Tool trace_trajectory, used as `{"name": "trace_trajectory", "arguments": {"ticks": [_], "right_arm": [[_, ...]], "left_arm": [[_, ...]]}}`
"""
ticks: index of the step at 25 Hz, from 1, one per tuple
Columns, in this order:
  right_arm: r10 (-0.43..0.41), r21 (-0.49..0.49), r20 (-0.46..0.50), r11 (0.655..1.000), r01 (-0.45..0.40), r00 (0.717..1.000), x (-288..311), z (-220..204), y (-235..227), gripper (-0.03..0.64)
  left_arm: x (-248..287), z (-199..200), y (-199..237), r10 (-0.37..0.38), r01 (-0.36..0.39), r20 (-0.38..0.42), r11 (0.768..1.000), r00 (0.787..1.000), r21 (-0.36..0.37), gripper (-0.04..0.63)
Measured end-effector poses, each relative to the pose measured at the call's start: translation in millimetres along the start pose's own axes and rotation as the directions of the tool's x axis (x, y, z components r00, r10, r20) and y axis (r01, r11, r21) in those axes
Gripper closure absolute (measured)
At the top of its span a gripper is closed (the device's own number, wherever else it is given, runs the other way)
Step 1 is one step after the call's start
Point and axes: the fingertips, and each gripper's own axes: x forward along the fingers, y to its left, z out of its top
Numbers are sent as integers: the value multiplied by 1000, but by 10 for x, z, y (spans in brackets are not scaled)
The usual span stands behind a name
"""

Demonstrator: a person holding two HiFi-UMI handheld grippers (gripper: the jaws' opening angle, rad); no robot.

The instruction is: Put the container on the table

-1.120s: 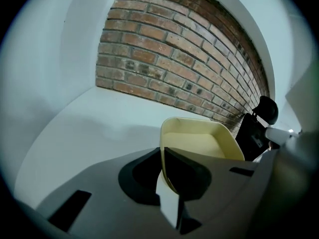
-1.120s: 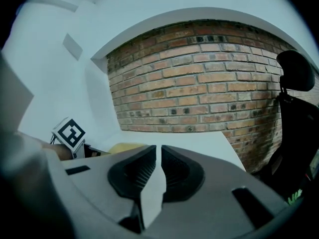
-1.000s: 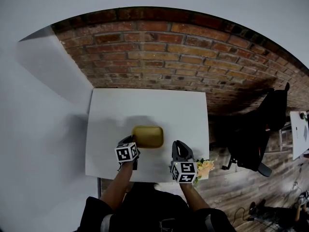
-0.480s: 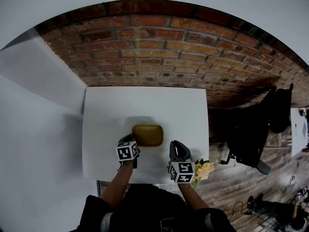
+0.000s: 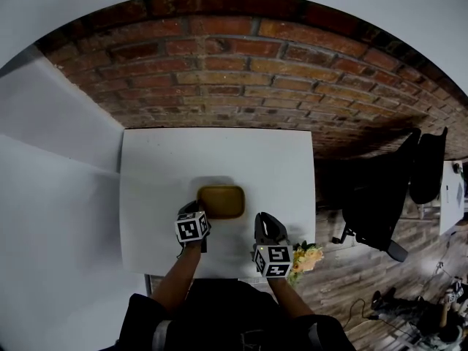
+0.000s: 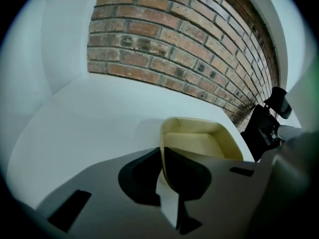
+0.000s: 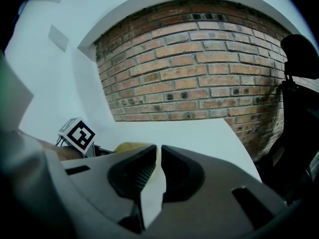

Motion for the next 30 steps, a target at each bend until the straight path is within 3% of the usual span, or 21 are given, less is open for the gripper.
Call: {"name": "trace_trajectory", "arguments": {"ticks": [12,21,25,30], "right_arm": [[-13,12,-8,1000,13,1000,19,-33,-52,591],[-3,23,6,1000,2,1000,-65,-21,-13,591],[7,20,15,1000,-8,1000,-123,-34,54,591],[48,4,44,999,-48,998,-249,7,206,591]], "left_arm": [[53,-19,-1,22,-22,-5,1000,1000,9,571],[-131,93,-1,13,-14,56,1000,998,10,555],[-346,204,1,50,-62,137,994,989,90,556],[-665,294,-125,23,-65,225,981,974,184,565]]}}
